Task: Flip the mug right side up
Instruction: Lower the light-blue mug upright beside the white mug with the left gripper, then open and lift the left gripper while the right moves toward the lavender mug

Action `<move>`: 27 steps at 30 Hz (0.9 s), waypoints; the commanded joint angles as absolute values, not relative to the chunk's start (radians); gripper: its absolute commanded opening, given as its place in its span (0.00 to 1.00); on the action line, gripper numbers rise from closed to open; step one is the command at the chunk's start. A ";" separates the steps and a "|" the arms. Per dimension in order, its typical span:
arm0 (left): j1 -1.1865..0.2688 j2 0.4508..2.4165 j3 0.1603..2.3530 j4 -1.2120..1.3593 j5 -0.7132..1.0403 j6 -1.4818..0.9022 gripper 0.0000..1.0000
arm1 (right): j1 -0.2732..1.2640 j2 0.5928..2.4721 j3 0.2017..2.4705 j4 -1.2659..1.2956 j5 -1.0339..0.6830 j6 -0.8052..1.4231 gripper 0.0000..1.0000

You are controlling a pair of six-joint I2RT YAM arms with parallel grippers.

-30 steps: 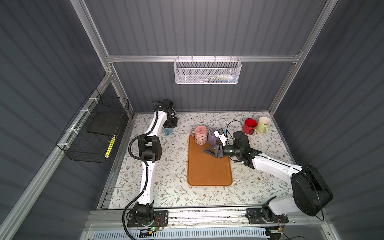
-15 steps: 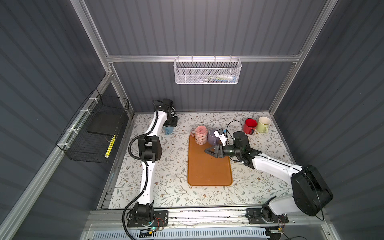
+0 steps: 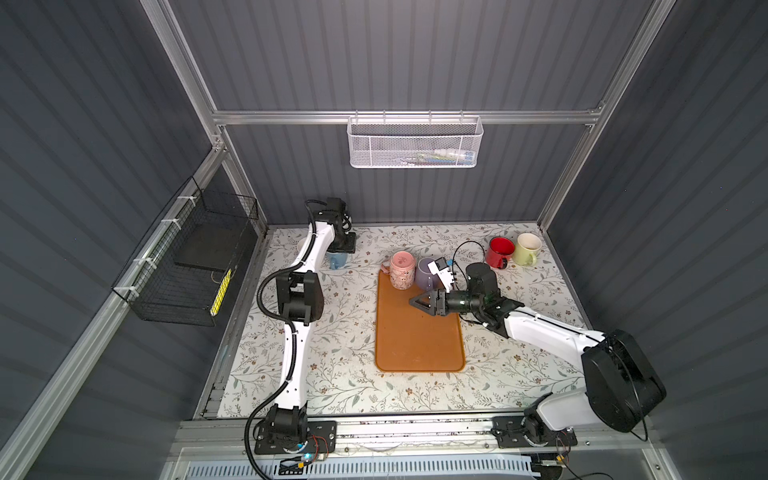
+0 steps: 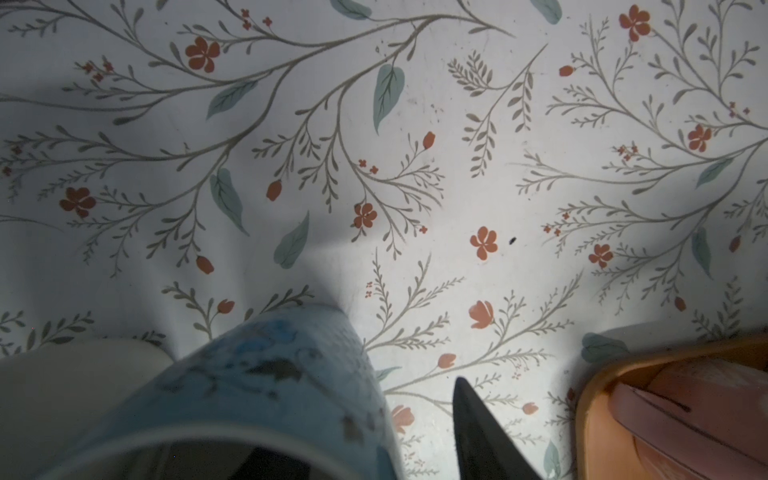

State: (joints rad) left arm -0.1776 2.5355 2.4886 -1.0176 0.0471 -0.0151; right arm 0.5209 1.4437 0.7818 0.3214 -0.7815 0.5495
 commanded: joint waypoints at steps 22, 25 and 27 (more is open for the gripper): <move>-0.180 2.349 2.455 -0.999 0.067 -0.011 0.62 | 0.529 1.430 0.804 0.325 -0.779 0.544 0.53; -0.185 2.312 2.440 -0.997 0.061 0.000 0.62 | 0.528 1.427 0.805 0.318 -0.776 0.542 0.53; -0.197 2.282 2.427 -0.997 0.048 0.018 0.62 | 0.528 1.422 0.807 0.310 -0.770 0.537 0.53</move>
State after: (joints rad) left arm -0.1829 2.3554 2.4432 -0.9863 0.0517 -0.0135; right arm 0.5209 1.4425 0.7818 0.3195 -0.7795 0.5495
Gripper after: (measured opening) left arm 0.621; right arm 0.532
